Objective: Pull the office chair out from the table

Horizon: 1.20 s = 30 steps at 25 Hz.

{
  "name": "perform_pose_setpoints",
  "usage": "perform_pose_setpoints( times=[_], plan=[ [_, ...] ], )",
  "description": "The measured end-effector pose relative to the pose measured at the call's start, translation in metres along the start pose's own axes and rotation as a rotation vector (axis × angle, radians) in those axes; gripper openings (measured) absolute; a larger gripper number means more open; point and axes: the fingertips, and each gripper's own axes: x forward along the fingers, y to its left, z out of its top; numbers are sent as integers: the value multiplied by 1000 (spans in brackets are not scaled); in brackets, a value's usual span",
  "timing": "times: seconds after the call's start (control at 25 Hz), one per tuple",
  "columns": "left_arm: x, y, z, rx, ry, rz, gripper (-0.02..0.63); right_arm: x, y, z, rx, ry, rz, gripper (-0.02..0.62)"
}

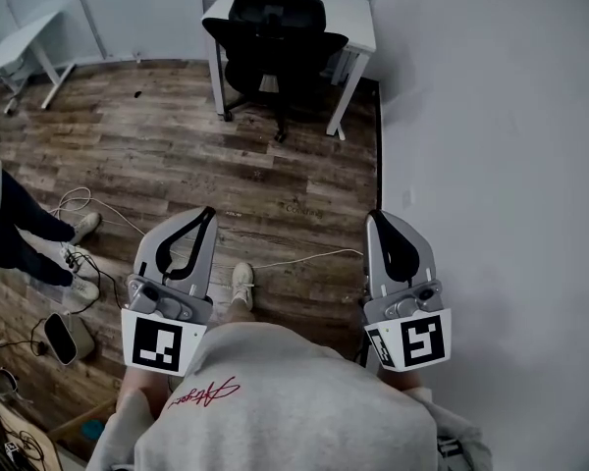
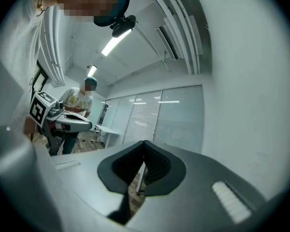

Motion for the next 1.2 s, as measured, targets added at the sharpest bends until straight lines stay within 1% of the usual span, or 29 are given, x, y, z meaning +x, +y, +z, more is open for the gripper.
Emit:
perform_pose_setpoints(
  times=[0.2, 0.4, 0.52, 0.64, 0.84, 1.0, 1.2],
  plan=[
    [31, 26, -2, 2, -6, -2, -5, 37, -11, 2, -1, -3, 1, -2],
    [65, 52, -13, 1, 2, -12, -5, 78, -25, -7, 3, 7, -5, -2],
    [79, 68, -18, 2, 9, -23, -5, 97, -29, -6, 4, 8, -12, -2],
    [94, 84, -20, -6, -2, -30, -5, 117, -34, -7, 0, 12, -21, -2],
    [115, 107, -26, 15, 1, -59, -5, 146, -40, -5, -7, 10, -39, -2],
    [132, 128, -31, 2, -13, -64, -5, 170, -43, -6, -13, 12, -54, -2],
    [155, 150, -39, 16, -20, -87, -5, 200, -50, -9, -16, 5, -74, -2]
  ],
)
